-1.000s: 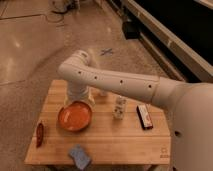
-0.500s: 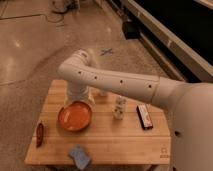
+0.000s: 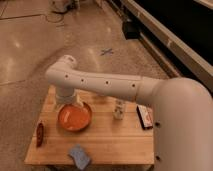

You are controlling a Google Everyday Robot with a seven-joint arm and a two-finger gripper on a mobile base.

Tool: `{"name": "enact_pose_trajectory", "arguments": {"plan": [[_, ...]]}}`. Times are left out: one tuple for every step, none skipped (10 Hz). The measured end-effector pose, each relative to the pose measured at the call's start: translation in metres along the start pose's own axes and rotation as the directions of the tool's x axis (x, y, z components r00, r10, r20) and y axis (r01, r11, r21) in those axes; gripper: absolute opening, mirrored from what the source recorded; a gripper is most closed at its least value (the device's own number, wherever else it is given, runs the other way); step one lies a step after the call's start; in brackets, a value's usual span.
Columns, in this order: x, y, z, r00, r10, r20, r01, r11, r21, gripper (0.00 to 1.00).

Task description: Place the pepper in the ceramic bowl

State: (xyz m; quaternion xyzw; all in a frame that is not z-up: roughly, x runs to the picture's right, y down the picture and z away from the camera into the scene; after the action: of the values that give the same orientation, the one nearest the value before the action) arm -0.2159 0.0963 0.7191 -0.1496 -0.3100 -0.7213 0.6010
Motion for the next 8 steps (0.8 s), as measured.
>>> {"name": "enact_pose_trajectory", "arguments": {"plan": [[0.005,-0.020,0.011,1.000,-0.030,0.004,0.030,1.000,0.003,0.80],[0.008,-0.035,0.018,0.999,-0.054,0.008,0.054,0.999,0.004,0.80],[0.011,-0.054,0.029,0.996,-0.085,0.012,0.085,0.996,0.004,0.80],[0.013,-0.066,0.036,0.994,-0.106,0.015,0.106,0.994,0.002,0.80],[0.013,-0.080,0.047,0.991,-0.130,0.023,0.130,0.991,-0.006,0.80],[0.011,-0.093,0.059,0.988,-0.150,0.034,0.151,0.988,-0.010,0.80],[0.006,-0.107,0.072,0.984,-0.171,0.049,0.171,0.985,-0.011,0.80],[0.002,-0.114,0.080,0.981,-0.183,0.060,0.184,0.983,-0.011,0.80]]}}
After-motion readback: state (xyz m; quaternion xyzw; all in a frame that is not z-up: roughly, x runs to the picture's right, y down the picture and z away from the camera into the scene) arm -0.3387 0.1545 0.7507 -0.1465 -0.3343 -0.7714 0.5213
